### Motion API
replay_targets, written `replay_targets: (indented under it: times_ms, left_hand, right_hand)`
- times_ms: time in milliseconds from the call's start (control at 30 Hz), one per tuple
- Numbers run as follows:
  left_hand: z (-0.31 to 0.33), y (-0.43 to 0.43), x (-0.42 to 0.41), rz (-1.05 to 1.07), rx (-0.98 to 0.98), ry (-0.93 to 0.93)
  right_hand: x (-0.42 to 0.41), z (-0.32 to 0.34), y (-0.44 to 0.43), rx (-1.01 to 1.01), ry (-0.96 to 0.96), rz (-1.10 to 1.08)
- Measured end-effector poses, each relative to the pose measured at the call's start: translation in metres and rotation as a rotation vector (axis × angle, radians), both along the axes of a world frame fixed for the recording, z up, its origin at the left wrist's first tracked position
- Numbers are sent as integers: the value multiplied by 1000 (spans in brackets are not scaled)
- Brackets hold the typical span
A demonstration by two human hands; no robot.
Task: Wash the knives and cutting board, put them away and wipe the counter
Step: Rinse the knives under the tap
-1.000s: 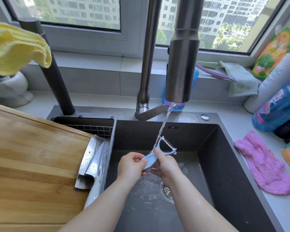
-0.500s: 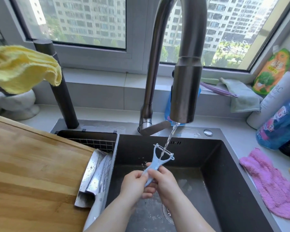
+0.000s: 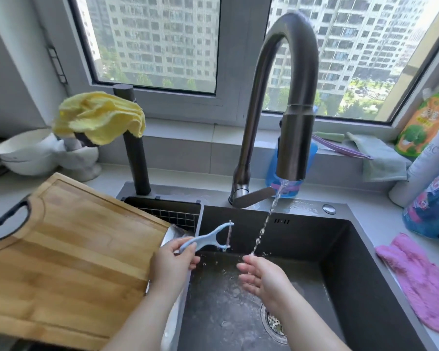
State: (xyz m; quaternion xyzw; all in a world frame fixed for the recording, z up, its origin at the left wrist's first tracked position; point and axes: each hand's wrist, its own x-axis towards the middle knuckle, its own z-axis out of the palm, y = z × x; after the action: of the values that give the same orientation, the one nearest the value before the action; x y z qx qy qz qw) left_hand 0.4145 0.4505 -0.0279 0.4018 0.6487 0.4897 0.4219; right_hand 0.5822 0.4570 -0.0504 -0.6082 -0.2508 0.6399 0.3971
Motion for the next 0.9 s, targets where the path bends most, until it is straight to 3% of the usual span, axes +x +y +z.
replay_targets:
  times_ms: [200, 300, 533, 733, 900]
  left_hand:
    - [12, -36, -70, 112, 90, 152]
    - [22, -60, -105, 72, 120, 241]
    - [37, -98, -159, -180, 132, 535]
    - [30, -105, -173, -558, 22, 1026]
    - [8, -97, -162, -690, -128, 1156]
  right_hand:
    - [-50, -12, -21, 118, -225, 258]
    - [-81, -8, -30, 218, -316, 438]
    - [-122, -24, -44, 340, -602, 536]
    - [-126, -30, -50, 345, -650, 565]
    - [-127, -30, -54, 324, -683, 520]
